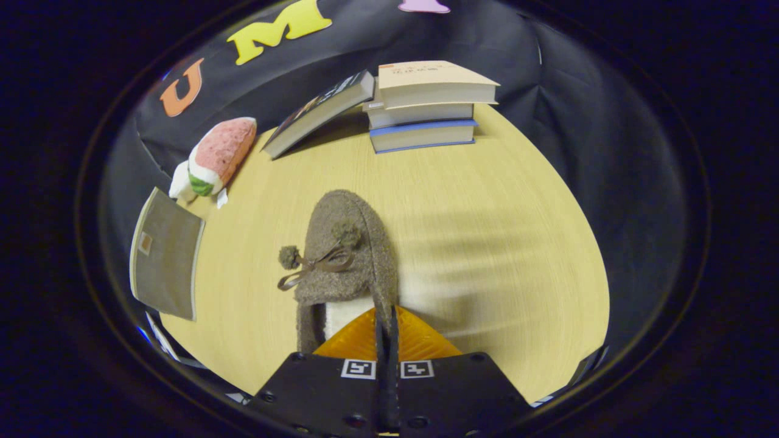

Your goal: Open the storage box then place both shoes into the box .Put the left shoe in first, then the right shoe, with the right side of both shoes facing outward in a uniform manner.

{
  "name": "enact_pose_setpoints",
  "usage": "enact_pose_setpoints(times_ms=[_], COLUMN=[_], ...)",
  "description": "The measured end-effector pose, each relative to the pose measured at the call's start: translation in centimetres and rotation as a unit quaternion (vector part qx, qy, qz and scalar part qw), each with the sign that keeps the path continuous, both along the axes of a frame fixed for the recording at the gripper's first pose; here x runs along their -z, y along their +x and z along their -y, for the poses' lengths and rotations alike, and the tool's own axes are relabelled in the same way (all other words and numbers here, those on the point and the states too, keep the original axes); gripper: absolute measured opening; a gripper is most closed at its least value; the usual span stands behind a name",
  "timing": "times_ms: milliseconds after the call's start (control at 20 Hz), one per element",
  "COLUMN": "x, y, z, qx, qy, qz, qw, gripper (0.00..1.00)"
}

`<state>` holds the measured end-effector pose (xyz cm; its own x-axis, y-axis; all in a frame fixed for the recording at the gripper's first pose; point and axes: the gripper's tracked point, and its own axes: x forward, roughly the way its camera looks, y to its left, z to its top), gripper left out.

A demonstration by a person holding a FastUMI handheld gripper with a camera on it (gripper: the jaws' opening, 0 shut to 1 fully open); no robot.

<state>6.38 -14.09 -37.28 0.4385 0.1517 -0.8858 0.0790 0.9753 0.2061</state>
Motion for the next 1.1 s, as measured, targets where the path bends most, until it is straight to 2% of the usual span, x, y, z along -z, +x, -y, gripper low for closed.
enact_pose_setpoints(times_ms=[300, 500, 850, 1100], x=[-3.1, -7.5, -17.7, -22.6], y=[-1.3, -0.9, 0.5, 1.2], z=[-1.7, -4.7, -16.9, -26.9], qx=[0.051, 0.056, 0.021, 0.018], qy=[0.029, 0.023, 0.047, 0.09], qz=[-0.001, 0.024, 0.085, 0.096], qw=[0.998, 0.998, 0.995, 0.991], gripper=[0.0, 0.0, 0.0, 0.0])
